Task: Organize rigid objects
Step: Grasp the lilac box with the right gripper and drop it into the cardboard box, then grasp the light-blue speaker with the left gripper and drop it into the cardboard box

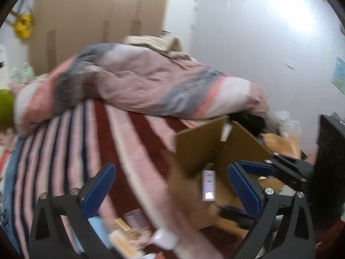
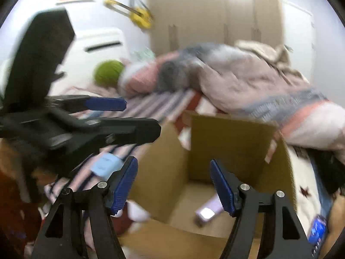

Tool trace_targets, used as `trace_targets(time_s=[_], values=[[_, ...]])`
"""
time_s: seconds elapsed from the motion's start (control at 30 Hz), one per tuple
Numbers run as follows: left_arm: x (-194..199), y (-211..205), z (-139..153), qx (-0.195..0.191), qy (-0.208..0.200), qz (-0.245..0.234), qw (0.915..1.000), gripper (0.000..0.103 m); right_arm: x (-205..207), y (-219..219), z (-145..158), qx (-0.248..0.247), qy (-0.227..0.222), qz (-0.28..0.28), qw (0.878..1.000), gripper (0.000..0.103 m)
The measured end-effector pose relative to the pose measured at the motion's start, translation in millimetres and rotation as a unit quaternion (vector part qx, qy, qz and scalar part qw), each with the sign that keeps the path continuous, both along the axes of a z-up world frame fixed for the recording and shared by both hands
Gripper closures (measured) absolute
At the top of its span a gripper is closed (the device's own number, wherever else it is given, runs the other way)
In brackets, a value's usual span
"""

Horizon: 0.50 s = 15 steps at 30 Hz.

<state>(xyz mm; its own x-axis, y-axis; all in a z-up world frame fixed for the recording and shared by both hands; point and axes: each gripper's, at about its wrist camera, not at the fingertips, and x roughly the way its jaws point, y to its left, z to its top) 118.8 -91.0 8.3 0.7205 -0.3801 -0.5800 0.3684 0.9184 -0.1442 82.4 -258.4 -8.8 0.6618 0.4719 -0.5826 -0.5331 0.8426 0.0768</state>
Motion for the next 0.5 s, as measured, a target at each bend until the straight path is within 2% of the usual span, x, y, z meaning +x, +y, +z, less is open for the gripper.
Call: trace_targets(time_s=[0.07,0.13,0.2,0.33,0.5], values=[[-10,26,-2,0.007,-0.006,0.034,0.9994,0.000,-14,17,6,0.016,-0.004,0.049,0.999,0.037],[-18,54,-9,0.012,-0.012,0.071,0.9973,0.000,-23,37,4,0.021,0.007,0.088,0.996,0.037],[-23,75,-18,0.006,-0.009,0.089,0.9960,0.000,-30,54,-3,0.026,0.022,0.119,0.992,0.037],[-35,113,-42,0.015,0.002,0.129,0.9916,0.000,-37,85,-29,0.031,0.056,0.159,0.985,0.037],[-39,147,-71,0.022,0.015,0.157,0.9873,0.000,-33,138,-69,-0.007,0.087,0.200,0.976,0.037]])
